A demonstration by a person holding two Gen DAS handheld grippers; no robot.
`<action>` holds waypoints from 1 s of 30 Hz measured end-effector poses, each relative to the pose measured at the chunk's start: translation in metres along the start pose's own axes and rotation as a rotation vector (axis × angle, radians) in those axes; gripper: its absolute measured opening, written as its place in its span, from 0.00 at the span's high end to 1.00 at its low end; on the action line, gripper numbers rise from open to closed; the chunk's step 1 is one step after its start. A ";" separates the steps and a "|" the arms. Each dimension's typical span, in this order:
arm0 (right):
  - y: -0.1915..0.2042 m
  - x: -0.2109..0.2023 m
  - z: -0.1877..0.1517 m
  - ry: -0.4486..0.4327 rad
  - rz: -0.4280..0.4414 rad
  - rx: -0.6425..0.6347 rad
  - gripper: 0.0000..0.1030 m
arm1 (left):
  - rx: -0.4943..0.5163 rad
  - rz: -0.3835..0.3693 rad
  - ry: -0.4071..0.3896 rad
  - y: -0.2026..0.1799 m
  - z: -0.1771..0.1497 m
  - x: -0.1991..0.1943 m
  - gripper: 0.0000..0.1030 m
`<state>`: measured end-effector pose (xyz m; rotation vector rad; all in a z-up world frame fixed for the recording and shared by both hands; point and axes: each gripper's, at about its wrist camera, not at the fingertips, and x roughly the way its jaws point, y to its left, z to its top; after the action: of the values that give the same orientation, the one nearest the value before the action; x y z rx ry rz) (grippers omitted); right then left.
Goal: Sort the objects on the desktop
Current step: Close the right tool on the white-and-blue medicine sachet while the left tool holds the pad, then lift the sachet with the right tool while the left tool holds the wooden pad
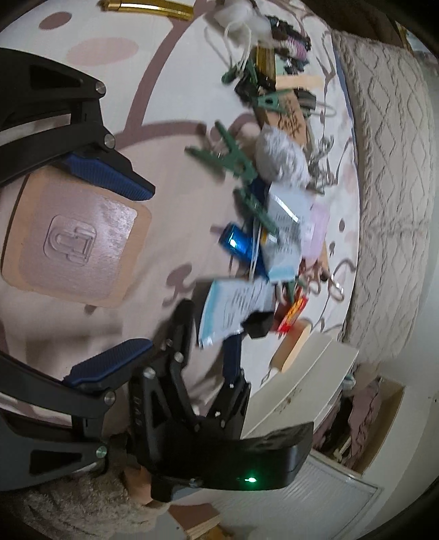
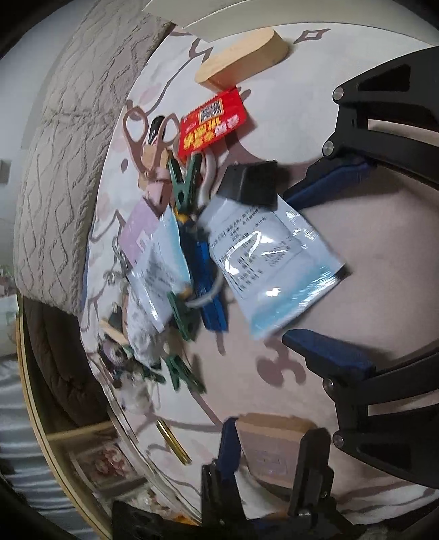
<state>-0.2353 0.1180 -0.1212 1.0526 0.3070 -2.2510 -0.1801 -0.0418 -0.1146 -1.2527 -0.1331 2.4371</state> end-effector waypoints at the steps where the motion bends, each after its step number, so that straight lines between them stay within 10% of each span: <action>1: 0.003 -0.002 -0.002 0.004 0.005 -0.010 0.26 | 0.001 -0.005 -0.001 -0.001 -0.001 -0.001 0.18; 22: 0.006 -0.007 0.037 0.020 0.123 0.059 0.29 | 0.012 0.085 -0.037 -0.004 -0.007 -0.021 0.18; 30: -0.014 0.008 0.050 0.045 -0.043 0.032 0.29 | 0.028 0.080 -0.009 -0.004 -0.010 -0.020 0.18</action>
<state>-0.2784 0.1027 -0.0950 1.1242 0.3162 -2.2799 -0.1606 -0.0467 -0.1043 -1.2573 -0.0525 2.5040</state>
